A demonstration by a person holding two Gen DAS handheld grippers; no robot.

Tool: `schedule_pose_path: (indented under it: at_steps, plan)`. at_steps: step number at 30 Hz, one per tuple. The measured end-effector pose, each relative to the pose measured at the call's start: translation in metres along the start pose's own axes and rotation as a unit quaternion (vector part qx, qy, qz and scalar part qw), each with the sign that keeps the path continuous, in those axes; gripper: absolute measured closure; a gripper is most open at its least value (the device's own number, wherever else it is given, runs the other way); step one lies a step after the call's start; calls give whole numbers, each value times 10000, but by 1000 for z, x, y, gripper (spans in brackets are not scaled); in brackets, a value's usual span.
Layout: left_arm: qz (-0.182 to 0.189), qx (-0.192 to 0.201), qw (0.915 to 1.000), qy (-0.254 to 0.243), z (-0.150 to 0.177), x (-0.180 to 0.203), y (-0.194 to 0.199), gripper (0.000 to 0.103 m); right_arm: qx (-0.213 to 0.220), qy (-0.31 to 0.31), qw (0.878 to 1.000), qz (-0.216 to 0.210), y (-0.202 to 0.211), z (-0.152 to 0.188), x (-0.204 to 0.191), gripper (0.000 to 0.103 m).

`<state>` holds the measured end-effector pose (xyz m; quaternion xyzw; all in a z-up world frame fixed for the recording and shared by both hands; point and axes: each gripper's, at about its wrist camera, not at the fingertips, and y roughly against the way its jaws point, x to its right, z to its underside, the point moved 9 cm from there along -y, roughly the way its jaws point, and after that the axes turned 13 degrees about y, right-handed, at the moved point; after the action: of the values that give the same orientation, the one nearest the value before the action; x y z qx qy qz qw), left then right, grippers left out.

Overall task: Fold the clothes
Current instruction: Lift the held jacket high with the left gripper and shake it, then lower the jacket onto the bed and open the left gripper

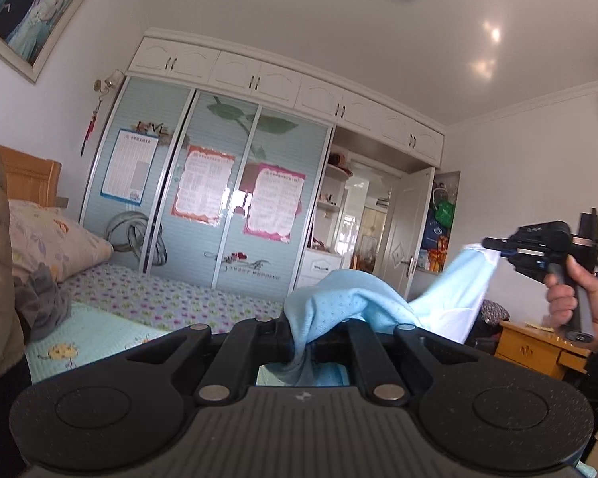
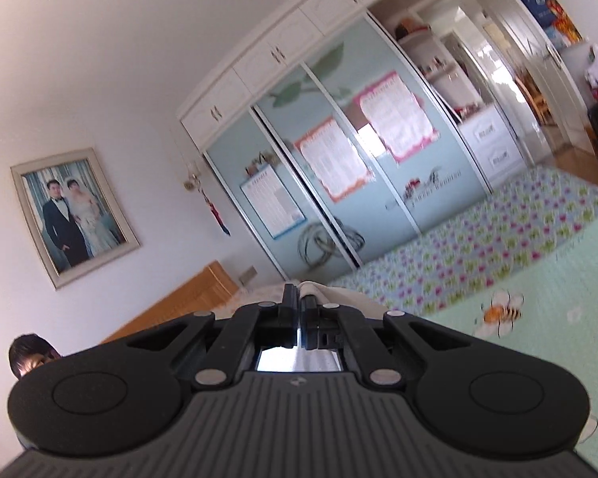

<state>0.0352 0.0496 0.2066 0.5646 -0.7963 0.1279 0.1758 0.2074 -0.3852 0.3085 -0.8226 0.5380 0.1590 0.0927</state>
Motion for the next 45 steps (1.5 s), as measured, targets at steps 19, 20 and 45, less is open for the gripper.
schedule_pose_path:
  at_steps: [19,20,45]
  plan:
    - [162,806,9938,-751,-179,113,-7,95,1444,665,9872,85,127,-147,-37,102]
    - [165,840,9935,-749,-186,119,-5,95,1501,754,9858,97,137,-153,-44,102]
    - [-973,1127,9750,-1647,-314,200,-45,93,972,-787,9919,-204,188,-87,-27,102]
